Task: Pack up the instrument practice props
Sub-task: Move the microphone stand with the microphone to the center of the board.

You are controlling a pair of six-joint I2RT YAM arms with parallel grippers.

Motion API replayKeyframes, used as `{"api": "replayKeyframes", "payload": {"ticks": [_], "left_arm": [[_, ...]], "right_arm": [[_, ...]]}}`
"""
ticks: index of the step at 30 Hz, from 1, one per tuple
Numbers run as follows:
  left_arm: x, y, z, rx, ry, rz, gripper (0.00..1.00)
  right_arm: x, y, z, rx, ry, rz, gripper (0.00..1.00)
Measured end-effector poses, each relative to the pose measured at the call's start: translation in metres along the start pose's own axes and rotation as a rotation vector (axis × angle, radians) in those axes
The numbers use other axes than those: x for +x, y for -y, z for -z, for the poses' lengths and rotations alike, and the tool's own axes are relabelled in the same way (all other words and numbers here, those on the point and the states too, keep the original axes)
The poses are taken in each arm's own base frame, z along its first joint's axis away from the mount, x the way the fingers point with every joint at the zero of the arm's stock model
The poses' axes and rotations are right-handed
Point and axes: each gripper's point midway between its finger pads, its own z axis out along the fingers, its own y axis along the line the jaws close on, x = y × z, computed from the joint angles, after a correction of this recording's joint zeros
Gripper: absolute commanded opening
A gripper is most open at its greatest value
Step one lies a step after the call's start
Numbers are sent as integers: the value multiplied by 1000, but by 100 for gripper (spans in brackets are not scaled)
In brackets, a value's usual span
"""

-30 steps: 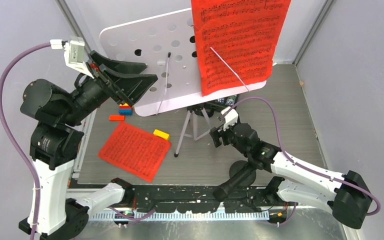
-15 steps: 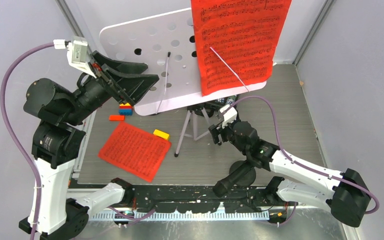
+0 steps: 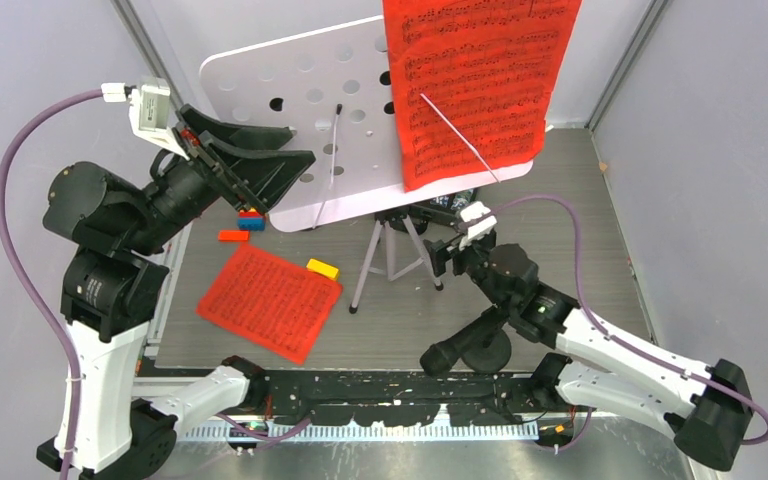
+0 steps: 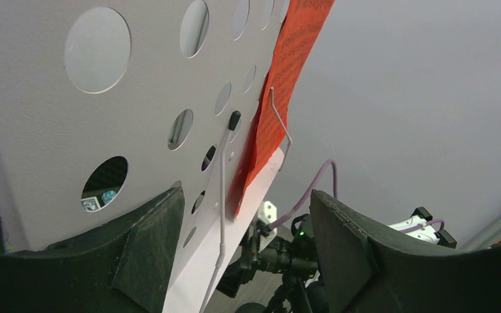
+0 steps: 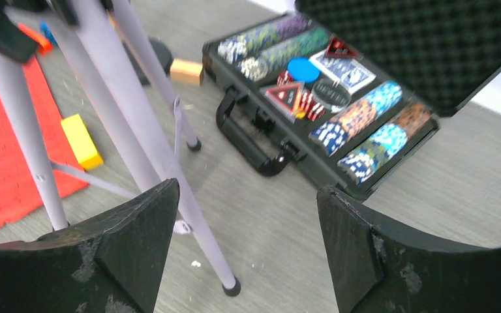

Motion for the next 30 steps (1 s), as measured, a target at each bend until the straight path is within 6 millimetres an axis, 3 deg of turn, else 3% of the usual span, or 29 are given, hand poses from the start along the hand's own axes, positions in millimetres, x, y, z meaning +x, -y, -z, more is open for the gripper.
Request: {"api": "replayKeyframes", "payload": {"ticks": [7, 15, 18, 23, 26, 30], "left_arm": [[1, -1, 0, -5, -1, 1, 73], [2, -2, 1, -8, -1, 1, 74], [1, -1, 3, -8, 4, -1, 75], [0, -1, 3, -11, 8, -3, 75], [0, -1, 3, -11, 8, -3, 75], [0, 0, 5, -12, 10, -3, 75]], "right_arm": [[-56, 15, 21, 35, 148, -55, 83], [-54, 28, 51, 55, 106, -78, 83], [-65, 39, 77, 66, 106, -123, 82], [-107, 68, 134, 136, 130, -293, 78], [-130, 91, 171, 212, 135, -460, 71], [-135, 112, 209, 321, 103, -697, 68]]}}
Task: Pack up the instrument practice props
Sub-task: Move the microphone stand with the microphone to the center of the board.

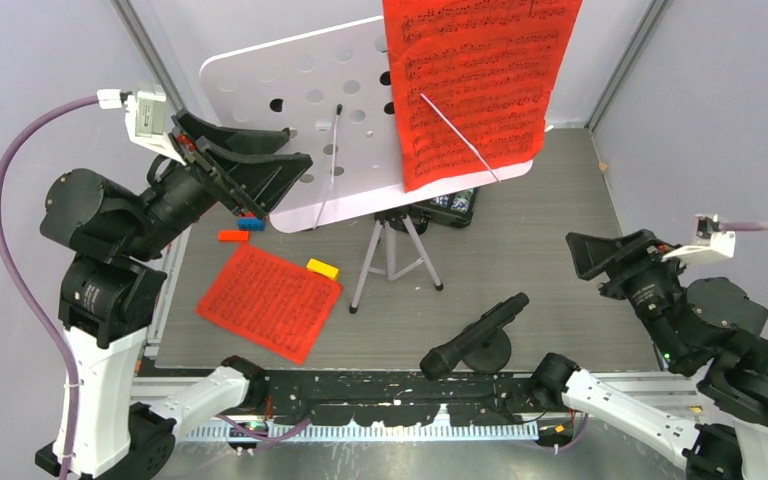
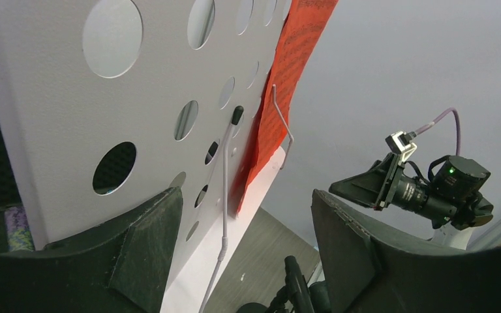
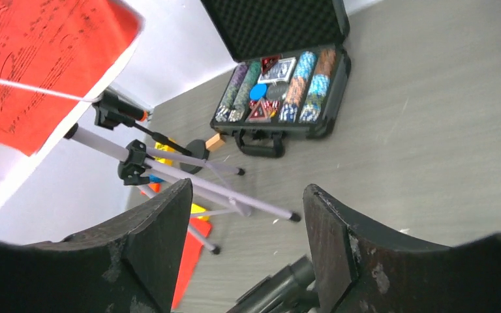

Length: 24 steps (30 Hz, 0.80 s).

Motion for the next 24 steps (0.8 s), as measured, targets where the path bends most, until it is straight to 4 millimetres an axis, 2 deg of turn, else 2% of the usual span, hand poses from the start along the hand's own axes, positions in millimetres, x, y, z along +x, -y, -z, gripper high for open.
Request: {"api": "replayKeyframes", "payload": {"ticks": [2, 4, 7, 11, 18, 24], "left_arm": [[0, 0, 1, -2, 3, -1, 76], [-1, 1, 3, -3, 8, -3, 77], [-3, 3, 7, -5, 18, -6, 78], [-7, 7, 12, -5, 33, -12, 78], [-7, 8, 17, -10, 41, -13, 78], [-7, 7, 17, -12, 42, -12, 79]], "right_arm": [[2, 7, 7, 44, -30, -92, 68], [14, 11, 9, 88, -75, -184, 70], [37, 11, 5, 169, -159, -332, 78], [74, 8, -3, 353, -307, -464, 83], [108, -20, -21, 533, -450, -595, 84], [130, -16, -9, 581, -546, -621, 84]]}}
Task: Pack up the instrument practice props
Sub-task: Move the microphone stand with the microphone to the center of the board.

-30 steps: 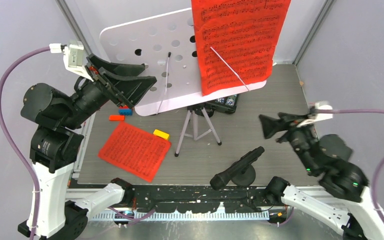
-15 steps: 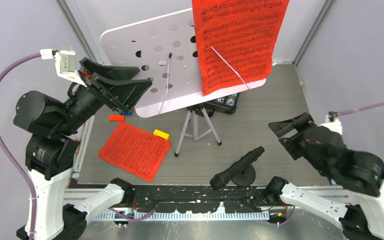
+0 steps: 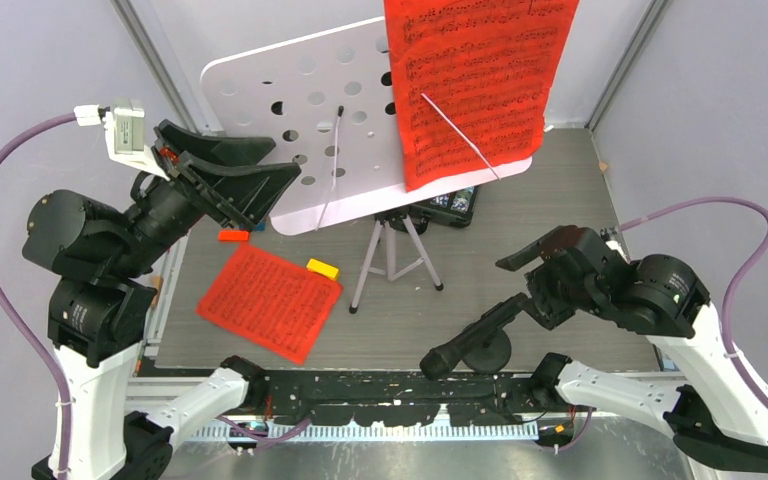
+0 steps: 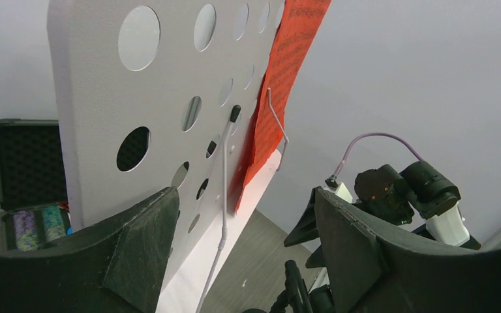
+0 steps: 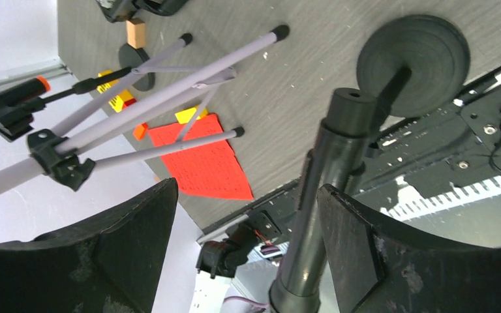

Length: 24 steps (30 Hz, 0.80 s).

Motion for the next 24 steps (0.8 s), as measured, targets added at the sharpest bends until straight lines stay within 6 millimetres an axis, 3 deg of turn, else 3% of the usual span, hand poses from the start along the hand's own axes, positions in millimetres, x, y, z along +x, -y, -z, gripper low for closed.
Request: {"api": "replayKeyframes", "payload": {"ticks": [9, 16, 24], "left_arm": [[-3, 2, 0, 4, 5, 2, 79], [-3, 2, 0, 3, 5, 15, 79], [-4, 2, -1, 5, 11, 13, 79]], "right_arm": [[8, 25, 12, -16, -89, 26, 85], [22, 73, -5, 79, -156, 50, 85], [27, 80, -13, 123, -165, 67, 86]]}}
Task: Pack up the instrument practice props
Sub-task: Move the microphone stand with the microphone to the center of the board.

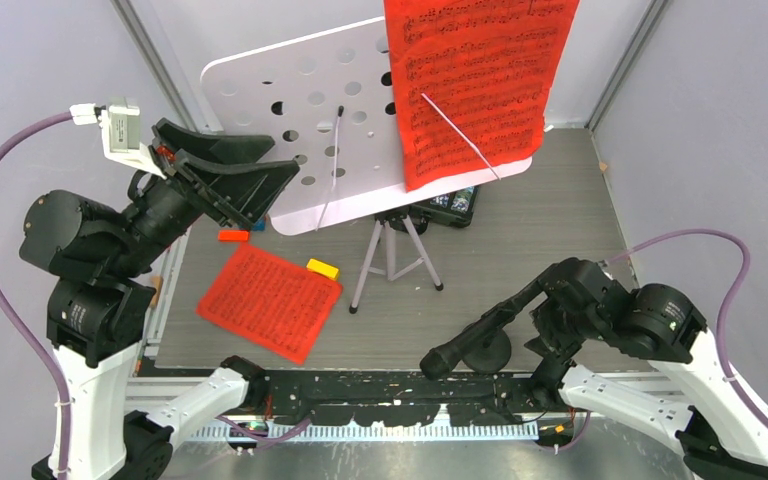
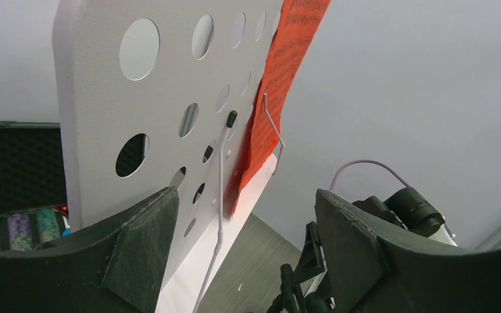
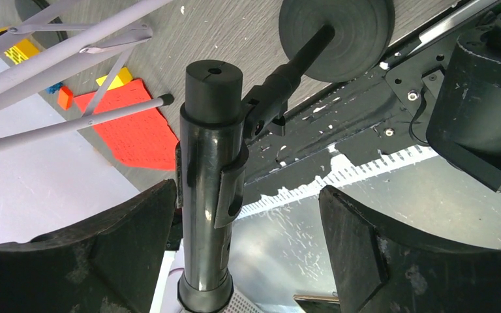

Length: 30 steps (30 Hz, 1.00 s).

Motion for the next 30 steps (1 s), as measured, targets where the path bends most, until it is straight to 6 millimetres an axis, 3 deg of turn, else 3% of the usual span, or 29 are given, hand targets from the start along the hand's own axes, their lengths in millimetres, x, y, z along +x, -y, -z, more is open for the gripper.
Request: {"api": "replayKeyframes", "payload": {"ticks": [9, 15, 30], "left_arm": [[-1, 1, 2, 2, 5, -3, 80], [-2, 2, 2, 2, 6, -4, 80], [2, -2, 0, -2, -1, -1, 81]], "right_arm": [[6, -7, -16, 26, -10, 0, 80], [8, -20, -23, -15, -10, -28, 84], [-4, -16, -20, -13, 48, -31, 82]]}}
